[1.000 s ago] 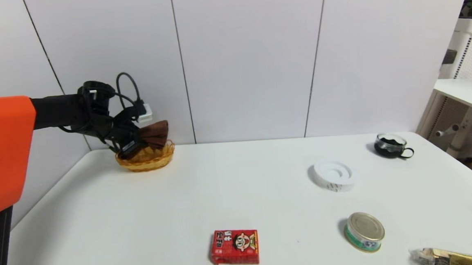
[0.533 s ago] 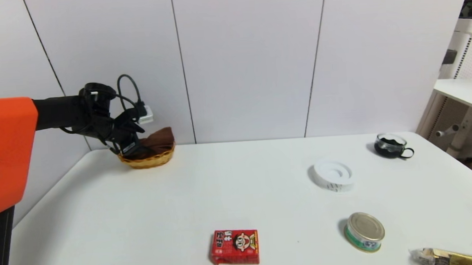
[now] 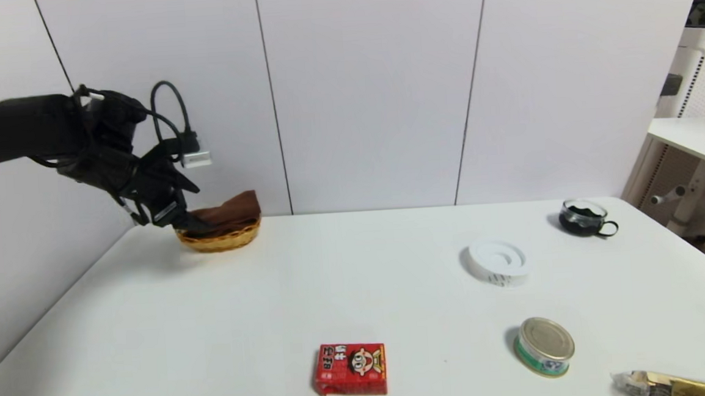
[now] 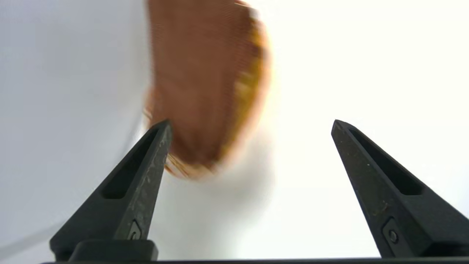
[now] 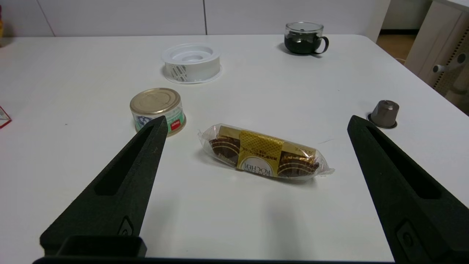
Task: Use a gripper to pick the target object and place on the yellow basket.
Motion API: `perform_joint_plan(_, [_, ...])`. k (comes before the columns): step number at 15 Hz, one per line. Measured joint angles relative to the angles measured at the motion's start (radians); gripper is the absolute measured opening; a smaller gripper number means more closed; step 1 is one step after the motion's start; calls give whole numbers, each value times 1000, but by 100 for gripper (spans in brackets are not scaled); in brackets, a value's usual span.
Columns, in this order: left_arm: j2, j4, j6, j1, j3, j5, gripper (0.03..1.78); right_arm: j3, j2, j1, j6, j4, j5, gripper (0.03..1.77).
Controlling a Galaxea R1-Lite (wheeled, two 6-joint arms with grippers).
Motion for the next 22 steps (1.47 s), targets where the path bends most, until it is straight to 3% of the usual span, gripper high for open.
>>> perform_joint_plan(3, [-234, 184, -102, 0, 151, 6, 162, 0, 0, 0, 0, 0, 0, 169])
perform_joint_plan(6, [-527, 185, -264, -1, 426, 9, 164, 0, 0, 0, 0, 0, 0, 169])
perform_joint_plan(9, [-858, 14, -442, -1, 791, 11, 166, 0, 0, 0, 0, 0, 0, 169])
perform_joint_plan(14, [-1378, -529, -745, 0, 1421, 16, 167, 0, 0, 0, 0, 0, 0, 169])
perform_joint_plan(15, [-1475, -624, -793, 0, 1518, 30, 168, 0, 0, 0, 0, 0, 0, 169])
perform_joint_plan(17, [-1665, -777, -866, -13, 1696, 120, 169, 0, 0, 0, 0, 0, 0, 169])
perform_joint_plan(19, [-1828, -855, -907, -26, 1850, 250, 169, 0, 0, 0, 0, 0, 0, 169])
perform_joint_plan(22, [-2009, -774, -952, -35, 1920, 331, 169, 0, 0, 0, 0, 0, 0, 169])
